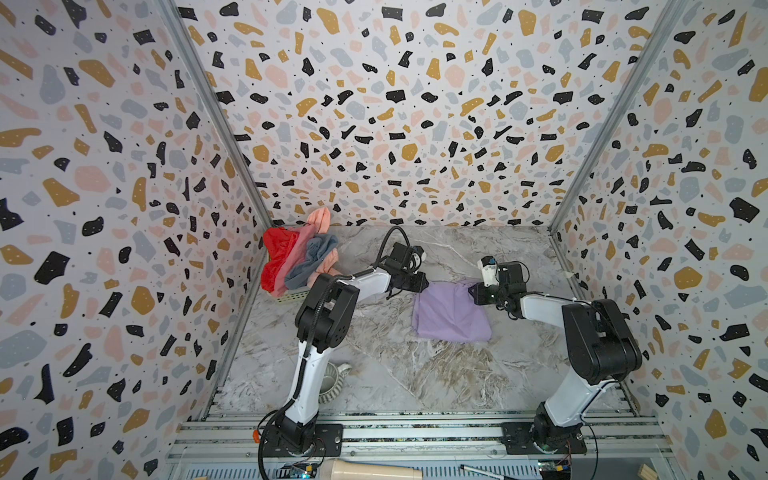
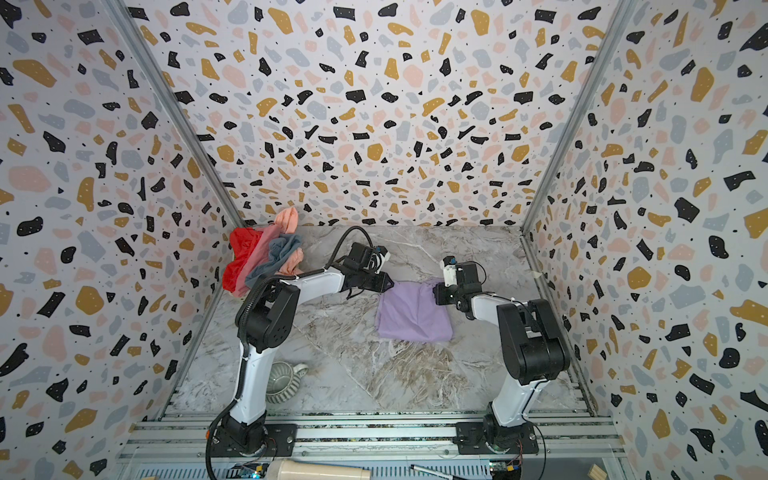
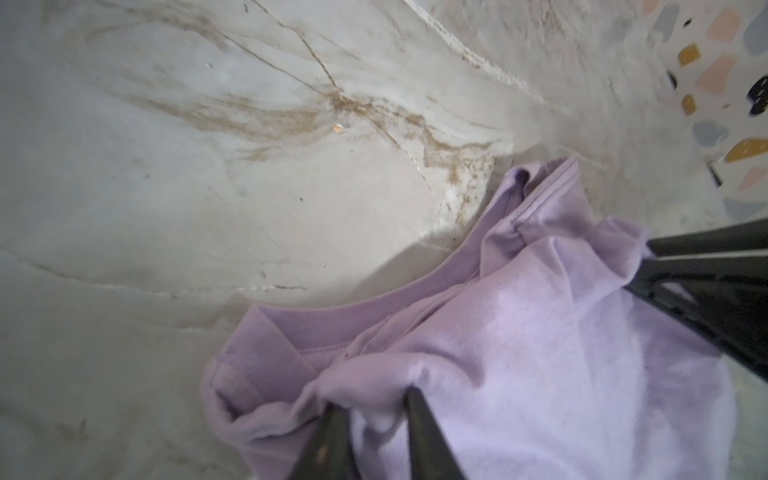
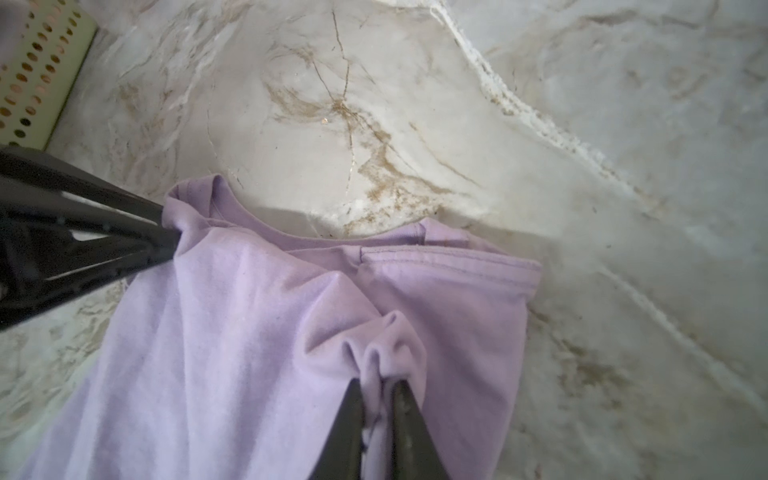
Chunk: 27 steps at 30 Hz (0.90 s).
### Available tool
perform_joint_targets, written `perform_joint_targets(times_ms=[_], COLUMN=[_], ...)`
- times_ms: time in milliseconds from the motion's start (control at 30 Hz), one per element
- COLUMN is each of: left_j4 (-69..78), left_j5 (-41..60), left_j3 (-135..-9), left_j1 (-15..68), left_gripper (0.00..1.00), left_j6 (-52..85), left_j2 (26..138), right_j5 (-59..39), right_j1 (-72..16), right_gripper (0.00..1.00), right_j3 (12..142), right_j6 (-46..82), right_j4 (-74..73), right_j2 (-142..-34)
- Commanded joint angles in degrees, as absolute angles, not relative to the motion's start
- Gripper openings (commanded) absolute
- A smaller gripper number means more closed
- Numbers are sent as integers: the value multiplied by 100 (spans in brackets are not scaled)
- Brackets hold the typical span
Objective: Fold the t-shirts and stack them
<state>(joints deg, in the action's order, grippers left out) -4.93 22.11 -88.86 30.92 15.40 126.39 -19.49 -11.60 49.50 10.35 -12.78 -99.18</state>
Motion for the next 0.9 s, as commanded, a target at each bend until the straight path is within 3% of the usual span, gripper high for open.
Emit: perform_joint_targets(times_ms=[0,433,600,867], left_j4=[92,617,390,552], left_j5=[2335,2024,1847,1586], left_j3=[-8791,-7303,-7541,-8230], left_j1=[3111,3098,2969,2606], left_gripper=[2,0,0,0], left_j6=[1673,2155,2160,2366], left_j2=[12384,10449,10730,11820], right_j5=[-2116,-2331,-2365,-2610], right_j1=[-1169,-1165,-1114,-1014], right_gripper=[8,7,8,13], right_j3=[5113,4873,5216,6430], right_j6=[1099,1355,1480,1719], right_j4=[-1380,-1045,-1306,-1768], right_j2=[-9712,-8511,-9058,-10825])
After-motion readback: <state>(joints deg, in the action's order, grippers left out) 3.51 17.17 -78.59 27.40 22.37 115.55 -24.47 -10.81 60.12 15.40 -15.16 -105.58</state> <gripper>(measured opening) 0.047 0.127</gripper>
